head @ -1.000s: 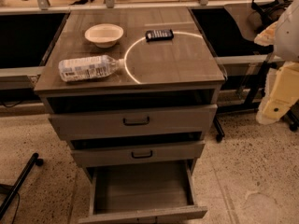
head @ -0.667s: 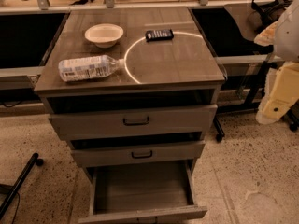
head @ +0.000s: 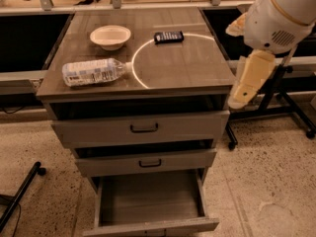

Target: Place blue plastic bottle into bottom drawer

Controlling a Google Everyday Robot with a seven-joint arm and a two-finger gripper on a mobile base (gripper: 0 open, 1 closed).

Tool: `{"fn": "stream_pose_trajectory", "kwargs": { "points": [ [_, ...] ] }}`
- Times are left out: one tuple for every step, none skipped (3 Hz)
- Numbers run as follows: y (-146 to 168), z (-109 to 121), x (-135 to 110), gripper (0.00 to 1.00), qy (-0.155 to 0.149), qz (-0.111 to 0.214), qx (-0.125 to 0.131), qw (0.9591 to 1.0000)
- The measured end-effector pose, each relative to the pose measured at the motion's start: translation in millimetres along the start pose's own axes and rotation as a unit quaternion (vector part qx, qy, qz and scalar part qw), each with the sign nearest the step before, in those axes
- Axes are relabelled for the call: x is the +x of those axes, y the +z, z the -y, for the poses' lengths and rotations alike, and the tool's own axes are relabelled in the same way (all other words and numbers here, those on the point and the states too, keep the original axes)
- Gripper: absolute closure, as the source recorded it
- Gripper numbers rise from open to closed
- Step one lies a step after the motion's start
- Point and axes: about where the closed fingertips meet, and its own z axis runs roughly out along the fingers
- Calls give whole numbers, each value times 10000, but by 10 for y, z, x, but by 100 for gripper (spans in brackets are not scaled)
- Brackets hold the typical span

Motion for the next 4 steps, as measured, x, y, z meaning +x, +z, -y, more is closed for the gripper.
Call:
{"fn": "stream_pose_trajectory", "kwargs": {
  "points": [
    [282,84,-477,0,-245,587,-244,9977],
    [292,89,-489,0,-244,605,-241,9976],
    [488,226,-733,0,-242,714,-286,9967],
    [800,387,-1103,0,-253,857,-417,9951]
  ]
}}
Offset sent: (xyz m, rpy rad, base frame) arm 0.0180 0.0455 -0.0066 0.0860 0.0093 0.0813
